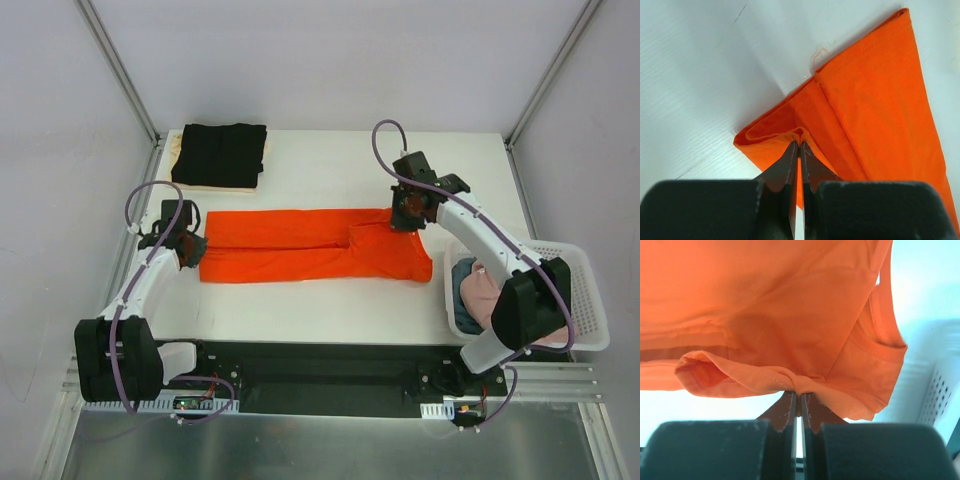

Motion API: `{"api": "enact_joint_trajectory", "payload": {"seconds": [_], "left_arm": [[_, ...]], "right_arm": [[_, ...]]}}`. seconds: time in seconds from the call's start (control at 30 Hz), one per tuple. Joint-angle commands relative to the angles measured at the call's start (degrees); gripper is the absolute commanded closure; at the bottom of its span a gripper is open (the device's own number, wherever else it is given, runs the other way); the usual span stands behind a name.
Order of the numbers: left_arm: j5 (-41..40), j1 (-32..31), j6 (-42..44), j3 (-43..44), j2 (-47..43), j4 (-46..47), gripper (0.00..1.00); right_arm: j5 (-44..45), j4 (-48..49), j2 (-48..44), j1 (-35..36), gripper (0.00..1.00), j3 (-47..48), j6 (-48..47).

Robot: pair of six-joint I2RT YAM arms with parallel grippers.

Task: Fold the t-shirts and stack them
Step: Fold the other side of the tshirt into a rectangle

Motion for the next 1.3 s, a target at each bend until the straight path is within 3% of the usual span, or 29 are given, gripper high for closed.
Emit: {"api": "enact_joint_trajectory", "payload": {"seconds": [0.0,0.37,0.5,0.6,0.63,0.67,0.73,0.77,0.8,0.9,1.0,1.13,1.27], "left_arm": [[-2.8,-0.2,0.1,3.2,2.6,1.7,1.0],[-1.2,-0.2,2.3,10.8,14.9,3.3,1.0],[-0.5,-0.2,2.5,12.6,18.0,3.5,0.91],[-0.1,-0.3,3.1,14.4,19.7,3.5,0.61],[0.3,-0.2,3.3,14.7,19.8,3.4,0.38],[0.4,-0.2,3.6,14.8,19.6,3.5,0.22],[0.9,-0.3,3.9,15.4,18.6,3.5,0.03],[1.1,-0.2,4.2,15.5,18.0,3.5,0.01],[1.3,-0.3,4.5,15.8,17.3,3.5,0.01],[2.9,-0.2,5.6,15.6,14.4,3.5,0.01],[6.3,-0.3,6.2,14.0,11.2,4.3,0.01],[16.0,-1.4,7.6,11.9,10.1,8.7,0.01],[20.1,-6.7,10.2,13.4,14.9,10.9,0.01]], "right_arm": [[1.0,0.6,1.6,-1.1,0.99,4.3,-4.6],[0.7,0.5,11.1,-3.8,0.99,10.7,-6.1],[1.3,1.2,18.3,-4.7,0.98,15.8,-10.8],[2.5,-1.8,25.6,-5.6,0.9,23.2,-15.5],[3.9,-3.7,27.7,-6.1,0.85,25.3,-15.2],[4.2,-5.9,29.5,-6.4,0.8,30.3,-14.9],[3.9,-8.4,32.8,-7.2,0.66,32.6,-14.7],[3.7,-8.3,33.0,-7.3,0.6,33.0,-14.3],[3.6,-8.2,32.6,-7.4,0.1,32.9,-14.2],[3.0,-6.8,28.3,-7.3,0.0,28.4,-12.8],[0.7,-2.9,20.5,-7.2,0.03,19.4,-10.5],[-9.8,3.8,9.1,-5.9,0.03,5.5,-7.6],[-22.3,13.4,0.0,-4.7,0.03,-6.9,-0.4]]}}
